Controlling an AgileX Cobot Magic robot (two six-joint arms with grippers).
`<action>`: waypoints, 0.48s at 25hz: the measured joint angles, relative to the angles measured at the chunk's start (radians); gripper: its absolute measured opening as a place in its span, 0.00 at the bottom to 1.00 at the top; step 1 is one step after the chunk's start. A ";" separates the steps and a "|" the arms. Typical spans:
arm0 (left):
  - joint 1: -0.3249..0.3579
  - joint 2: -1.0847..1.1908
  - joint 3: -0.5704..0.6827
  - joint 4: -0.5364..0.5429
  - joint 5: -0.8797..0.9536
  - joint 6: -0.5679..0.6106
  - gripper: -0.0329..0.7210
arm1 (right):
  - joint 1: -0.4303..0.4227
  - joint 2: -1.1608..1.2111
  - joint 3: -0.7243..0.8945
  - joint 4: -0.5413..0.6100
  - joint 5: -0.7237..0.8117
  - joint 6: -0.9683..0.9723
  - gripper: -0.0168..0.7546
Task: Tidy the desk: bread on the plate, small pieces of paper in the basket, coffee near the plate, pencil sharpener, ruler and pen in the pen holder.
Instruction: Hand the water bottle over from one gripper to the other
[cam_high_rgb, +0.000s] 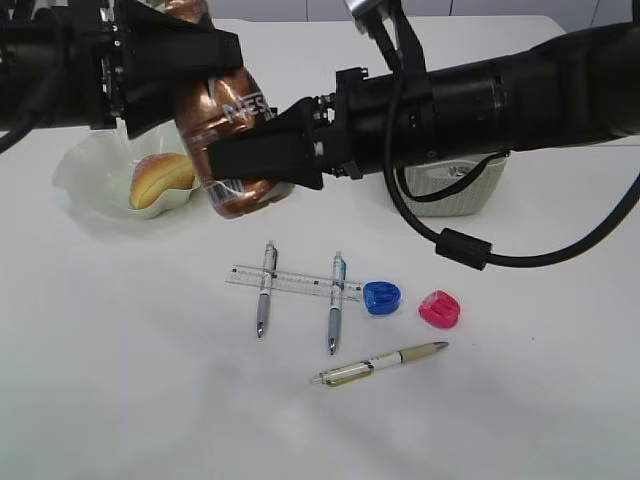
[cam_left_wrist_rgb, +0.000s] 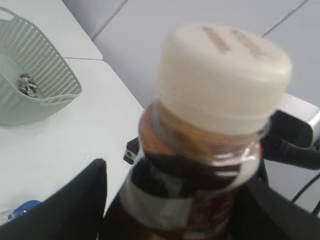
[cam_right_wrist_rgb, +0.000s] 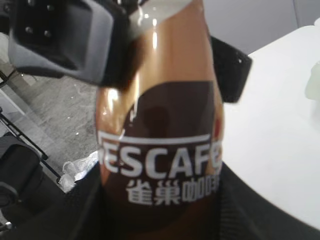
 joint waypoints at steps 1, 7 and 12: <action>-0.005 0.002 0.000 0.004 0.012 0.000 0.73 | 0.004 0.000 0.000 0.002 0.012 0.000 0.51; -0.013 0.004 0.000 0.043 0.044 0.000 0.78 | 0.009 -0.001 0.000 0.013 0.034 0.000 0.51; -0.013 0.004 0.000 0.045 0.042 0.000 0.78 | 0.009 -0.001 0.000 0.013 0.034 0.000 0.51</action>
